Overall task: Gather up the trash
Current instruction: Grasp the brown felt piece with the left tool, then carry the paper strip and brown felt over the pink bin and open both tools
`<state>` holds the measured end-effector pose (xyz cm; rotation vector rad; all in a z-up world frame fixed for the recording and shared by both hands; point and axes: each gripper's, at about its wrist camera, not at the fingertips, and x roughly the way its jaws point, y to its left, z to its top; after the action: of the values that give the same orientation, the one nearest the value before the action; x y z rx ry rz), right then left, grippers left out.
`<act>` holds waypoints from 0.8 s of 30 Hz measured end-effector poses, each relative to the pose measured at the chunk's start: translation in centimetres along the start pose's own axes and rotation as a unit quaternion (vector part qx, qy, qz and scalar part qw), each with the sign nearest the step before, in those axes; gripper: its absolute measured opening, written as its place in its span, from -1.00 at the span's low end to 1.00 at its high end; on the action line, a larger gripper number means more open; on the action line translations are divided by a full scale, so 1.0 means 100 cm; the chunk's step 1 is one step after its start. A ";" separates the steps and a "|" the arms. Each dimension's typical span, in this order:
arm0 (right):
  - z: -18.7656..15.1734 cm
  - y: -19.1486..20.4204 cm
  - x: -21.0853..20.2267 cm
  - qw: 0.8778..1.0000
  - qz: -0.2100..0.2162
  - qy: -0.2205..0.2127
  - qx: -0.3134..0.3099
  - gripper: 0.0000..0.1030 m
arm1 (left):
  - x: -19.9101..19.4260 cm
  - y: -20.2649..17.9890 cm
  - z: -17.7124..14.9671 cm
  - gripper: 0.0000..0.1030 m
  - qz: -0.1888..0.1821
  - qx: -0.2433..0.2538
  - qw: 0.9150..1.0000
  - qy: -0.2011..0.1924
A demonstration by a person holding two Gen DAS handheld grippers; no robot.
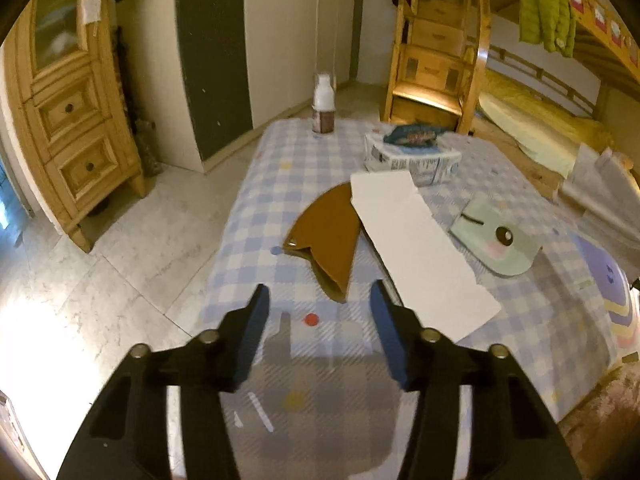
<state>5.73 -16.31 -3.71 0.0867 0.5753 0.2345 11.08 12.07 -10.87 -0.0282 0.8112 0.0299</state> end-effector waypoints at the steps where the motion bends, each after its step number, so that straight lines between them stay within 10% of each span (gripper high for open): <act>1: 0.002 -0.001 0.002 1.000 0.000 -0.001 0.002 -0.98 | 0.005 -0.002 0.000 -0.14 -0.003 0.002 1.000 0.005; 7: 0.005 -0.005 0.005 1.000 0.000 0.001 0.006 -0.98 | 0.024 -0.004 0.004 -0.18 -0.011 -0.009 1.000 0.022; 14: 0.000 -0.010 0.003 1.000 -0.005 0.008 0.014 -0.98 | 0.028 -0.009 0.000 -0.88 -0.005 -0.002 1.000 0.023; 24: -0.003 -0.015 -0.025 1.000 0.003 -0.015 0.023 -0.98 | -0.037 -0.002 0.010 -0.96 -0.015 0.005 0.999 -0.036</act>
<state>3.89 -18.36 -2.85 0.1356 0.5503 0.2256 9.27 11.88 -7.49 -0.0298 0.7380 -0.0008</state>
